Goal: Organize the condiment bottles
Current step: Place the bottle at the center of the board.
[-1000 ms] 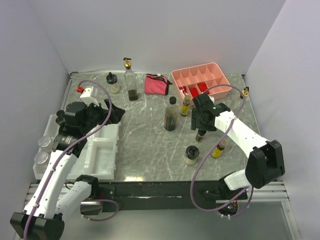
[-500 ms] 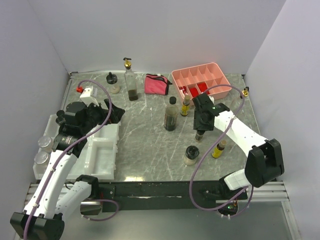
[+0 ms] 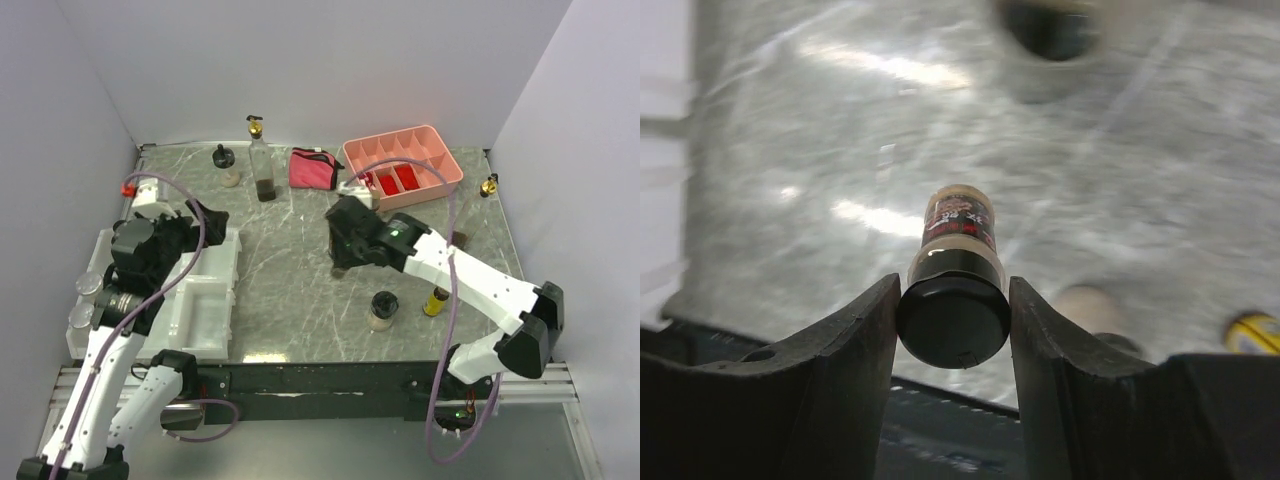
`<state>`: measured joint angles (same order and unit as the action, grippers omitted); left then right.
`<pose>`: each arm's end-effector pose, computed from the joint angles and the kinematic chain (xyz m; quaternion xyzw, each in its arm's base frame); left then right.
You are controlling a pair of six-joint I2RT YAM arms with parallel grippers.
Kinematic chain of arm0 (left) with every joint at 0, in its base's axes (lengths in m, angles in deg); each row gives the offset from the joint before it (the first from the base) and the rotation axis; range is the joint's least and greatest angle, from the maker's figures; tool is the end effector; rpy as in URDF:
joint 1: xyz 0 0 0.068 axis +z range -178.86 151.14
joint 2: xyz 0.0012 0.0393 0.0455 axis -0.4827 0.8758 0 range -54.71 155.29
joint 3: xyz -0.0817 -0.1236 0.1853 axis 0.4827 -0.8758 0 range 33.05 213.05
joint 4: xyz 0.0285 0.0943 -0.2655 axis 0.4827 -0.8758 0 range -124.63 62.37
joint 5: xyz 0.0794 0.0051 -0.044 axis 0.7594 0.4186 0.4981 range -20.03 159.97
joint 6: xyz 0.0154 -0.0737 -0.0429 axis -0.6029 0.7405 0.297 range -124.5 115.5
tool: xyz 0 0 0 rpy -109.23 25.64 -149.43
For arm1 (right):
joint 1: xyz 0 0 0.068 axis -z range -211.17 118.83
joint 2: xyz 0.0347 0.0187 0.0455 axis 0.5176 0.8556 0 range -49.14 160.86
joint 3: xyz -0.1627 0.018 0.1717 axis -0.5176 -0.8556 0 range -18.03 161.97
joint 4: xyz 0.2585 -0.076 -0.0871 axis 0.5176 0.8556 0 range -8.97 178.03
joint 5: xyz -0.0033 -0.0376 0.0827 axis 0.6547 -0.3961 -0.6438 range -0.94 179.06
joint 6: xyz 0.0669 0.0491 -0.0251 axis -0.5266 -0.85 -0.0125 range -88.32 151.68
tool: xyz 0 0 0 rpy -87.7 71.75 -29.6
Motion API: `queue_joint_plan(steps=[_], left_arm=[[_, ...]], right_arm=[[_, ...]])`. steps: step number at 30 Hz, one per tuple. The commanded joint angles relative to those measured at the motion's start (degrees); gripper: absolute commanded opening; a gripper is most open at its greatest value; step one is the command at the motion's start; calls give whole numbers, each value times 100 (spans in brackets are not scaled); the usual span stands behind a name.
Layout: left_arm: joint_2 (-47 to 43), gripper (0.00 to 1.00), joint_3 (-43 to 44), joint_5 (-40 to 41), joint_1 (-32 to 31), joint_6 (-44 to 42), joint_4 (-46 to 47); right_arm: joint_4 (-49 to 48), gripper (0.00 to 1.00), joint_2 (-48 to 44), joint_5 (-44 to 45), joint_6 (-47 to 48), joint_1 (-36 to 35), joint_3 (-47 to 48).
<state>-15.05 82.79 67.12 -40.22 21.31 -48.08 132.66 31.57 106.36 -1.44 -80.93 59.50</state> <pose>0.2411 -0.0524 0.3373 -0.0808 0.7638 -0.2221 0.6007 0.2365 0.2442 0.2624 -0.0913 0.9390 0.0903 0.3189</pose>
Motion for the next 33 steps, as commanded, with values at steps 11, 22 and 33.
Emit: queue_joint_plan(steps=[11,22,33], left_arm=[[-978,99,-184,1690,-7,320,120],[-986,99,-192,1701,-7,522,-38],[-399,99,501,225,-7,742,-1118]], right_arm=[[-681,34,1895,-16,-493,-1053,1053],[-611,64,2353,63,-546,-1247,1114],[-250,100,1056,440,-458,-1291,878]])
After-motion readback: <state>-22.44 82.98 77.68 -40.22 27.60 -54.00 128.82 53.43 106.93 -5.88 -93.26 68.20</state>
